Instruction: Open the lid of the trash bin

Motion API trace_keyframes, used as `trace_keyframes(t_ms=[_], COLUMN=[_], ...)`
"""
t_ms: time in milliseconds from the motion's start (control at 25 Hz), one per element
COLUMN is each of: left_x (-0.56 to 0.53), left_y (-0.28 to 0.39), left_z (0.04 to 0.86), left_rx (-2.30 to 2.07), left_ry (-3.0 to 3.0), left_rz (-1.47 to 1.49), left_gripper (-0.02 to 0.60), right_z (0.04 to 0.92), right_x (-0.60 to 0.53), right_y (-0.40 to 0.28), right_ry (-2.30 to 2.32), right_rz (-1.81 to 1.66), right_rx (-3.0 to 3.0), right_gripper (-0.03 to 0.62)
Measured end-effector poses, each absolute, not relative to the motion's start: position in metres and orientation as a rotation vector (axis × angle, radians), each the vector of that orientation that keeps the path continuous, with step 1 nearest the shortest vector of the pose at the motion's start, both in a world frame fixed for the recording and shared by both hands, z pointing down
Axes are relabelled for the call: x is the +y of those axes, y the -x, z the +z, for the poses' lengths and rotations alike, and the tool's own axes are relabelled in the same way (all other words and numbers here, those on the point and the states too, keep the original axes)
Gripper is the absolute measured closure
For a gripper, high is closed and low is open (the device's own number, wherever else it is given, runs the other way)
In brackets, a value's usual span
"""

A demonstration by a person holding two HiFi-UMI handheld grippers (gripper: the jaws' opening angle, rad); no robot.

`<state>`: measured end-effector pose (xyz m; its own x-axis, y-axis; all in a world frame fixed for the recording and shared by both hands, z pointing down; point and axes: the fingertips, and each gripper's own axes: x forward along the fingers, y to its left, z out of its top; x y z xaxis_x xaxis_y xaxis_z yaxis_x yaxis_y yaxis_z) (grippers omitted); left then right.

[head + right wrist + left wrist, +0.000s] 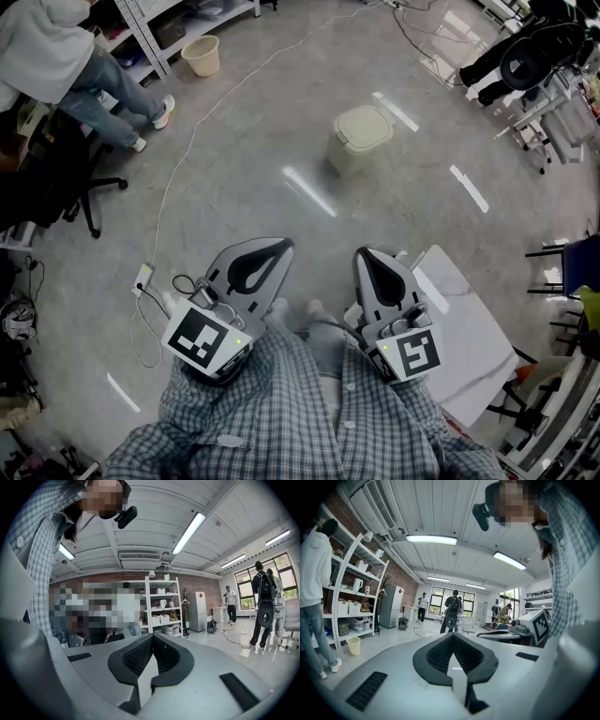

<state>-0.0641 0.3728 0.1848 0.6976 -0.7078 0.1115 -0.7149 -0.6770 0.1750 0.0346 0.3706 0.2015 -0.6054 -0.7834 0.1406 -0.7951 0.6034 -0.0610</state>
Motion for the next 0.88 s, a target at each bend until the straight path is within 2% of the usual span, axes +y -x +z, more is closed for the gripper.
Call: trace_keyframes(t_ms=[880], left_x=[0.377], left_y=[0.080], left_z=[0.186], left_rx=[-1.106], left_ry=[-2.723], left_rz=[0.031], left_gripper=[0.577], right_z=[0.205], right_x=[0.373], right_y=[-0.023], right_ry=[-1.409], right_rz=[0.211], right_rx=[-2.681], right_gripper=[0.576])
